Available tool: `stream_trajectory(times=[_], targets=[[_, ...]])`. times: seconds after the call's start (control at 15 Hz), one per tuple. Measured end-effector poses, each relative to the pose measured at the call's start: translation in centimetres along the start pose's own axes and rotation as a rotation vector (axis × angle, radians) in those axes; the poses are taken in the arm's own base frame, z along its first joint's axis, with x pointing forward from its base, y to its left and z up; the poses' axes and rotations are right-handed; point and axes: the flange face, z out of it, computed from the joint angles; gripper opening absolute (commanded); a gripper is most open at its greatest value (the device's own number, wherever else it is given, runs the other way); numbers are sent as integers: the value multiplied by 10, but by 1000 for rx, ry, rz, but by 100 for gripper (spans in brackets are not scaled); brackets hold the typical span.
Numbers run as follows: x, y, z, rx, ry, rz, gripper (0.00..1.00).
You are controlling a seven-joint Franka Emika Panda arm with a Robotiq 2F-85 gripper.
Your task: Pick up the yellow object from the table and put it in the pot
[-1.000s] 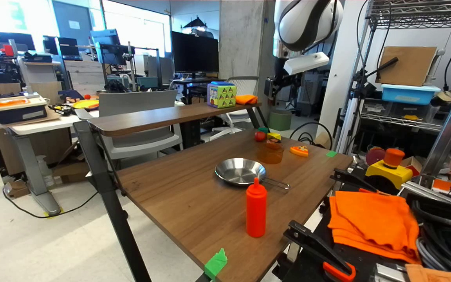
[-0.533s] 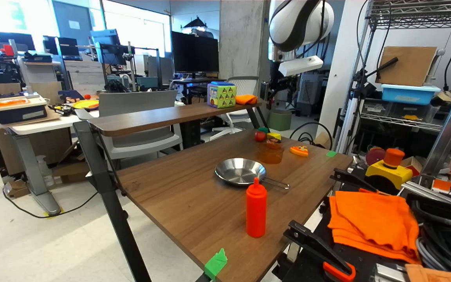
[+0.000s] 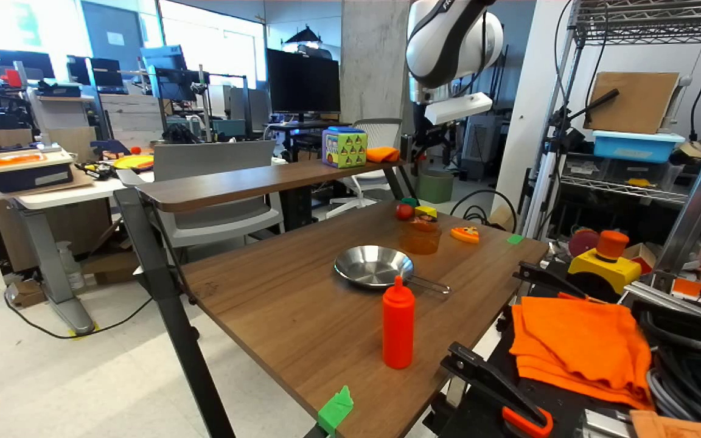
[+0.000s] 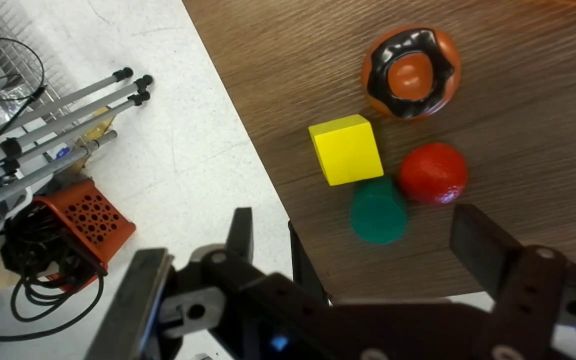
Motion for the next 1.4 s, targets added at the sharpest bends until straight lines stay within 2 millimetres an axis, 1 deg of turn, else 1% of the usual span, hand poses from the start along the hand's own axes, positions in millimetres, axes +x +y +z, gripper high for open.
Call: stream_trajectory(times=[0.4,0.87,1.13,1.4], targets=[[13,-1,21,-36,-66,-49,100],[29,-2,30,-69,-109,-74,100],[37,-3,31,-59,-110,-135,100],[45,-2,26,1,-45,-283,100]])
